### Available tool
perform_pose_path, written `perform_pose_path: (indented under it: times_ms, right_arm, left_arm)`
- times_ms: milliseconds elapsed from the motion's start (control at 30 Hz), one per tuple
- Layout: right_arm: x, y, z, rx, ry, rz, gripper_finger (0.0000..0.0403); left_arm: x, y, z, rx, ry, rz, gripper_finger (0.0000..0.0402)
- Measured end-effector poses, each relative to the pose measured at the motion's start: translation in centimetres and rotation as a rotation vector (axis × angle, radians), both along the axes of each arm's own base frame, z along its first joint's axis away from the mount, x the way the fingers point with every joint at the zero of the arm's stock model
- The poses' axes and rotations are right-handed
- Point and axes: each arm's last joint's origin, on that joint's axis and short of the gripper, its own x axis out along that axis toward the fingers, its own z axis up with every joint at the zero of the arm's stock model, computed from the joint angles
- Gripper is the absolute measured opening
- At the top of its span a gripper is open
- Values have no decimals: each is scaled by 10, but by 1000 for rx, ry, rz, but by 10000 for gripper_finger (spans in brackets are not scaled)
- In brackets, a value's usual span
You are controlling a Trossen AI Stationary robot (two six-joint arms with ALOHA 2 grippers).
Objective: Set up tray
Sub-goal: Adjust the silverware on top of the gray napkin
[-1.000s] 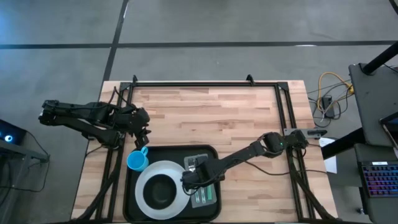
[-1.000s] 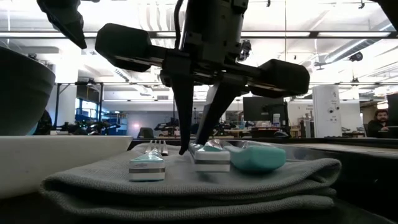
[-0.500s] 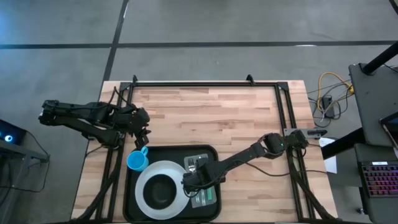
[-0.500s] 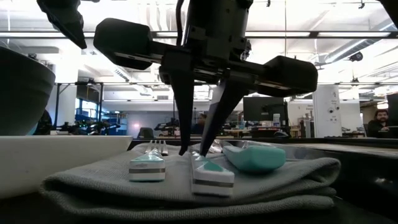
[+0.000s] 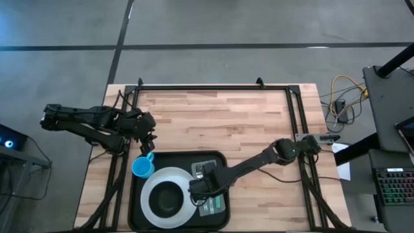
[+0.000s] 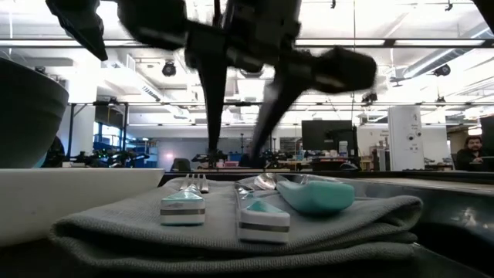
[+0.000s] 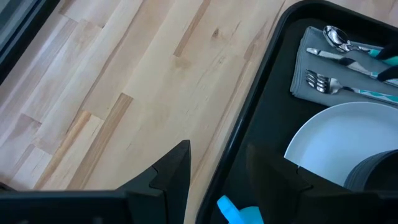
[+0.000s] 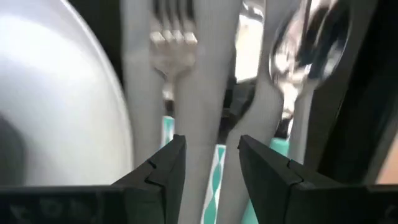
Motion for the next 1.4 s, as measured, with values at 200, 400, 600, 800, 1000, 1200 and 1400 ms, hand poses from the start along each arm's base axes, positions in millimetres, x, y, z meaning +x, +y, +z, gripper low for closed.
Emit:
perform_pose_path:
  times_ms: [200,400,600,800,1000,1200,1400]
  right_arm:
    - [4,-12,26,-73,-3,101,116]
    - [8,-23,27,-54,40,270,90]
    - [7,-16,27,-77,50,496,20]
    - [22,-27,30,-101,-42,632,9]
    - [44,-67,27,-54,-140,636,8]
    - [48,-101,20,-56,-110,656,8]
    - [50,-108,18,-68,-105,723,8]
  left_arm:
    - [0,0,0,0,0,0,137]
    - [0,0,0,0,-3,0,137]
    - [0,0,0,-1,-2,0,137]
    - [0,0,0,-1,-3,0,137]
    - [1,0,0,-8,-11,10,137]
    - [1,0,0,-13,-13,18,137]
    - [1,0,0,-13,-13,19,137]
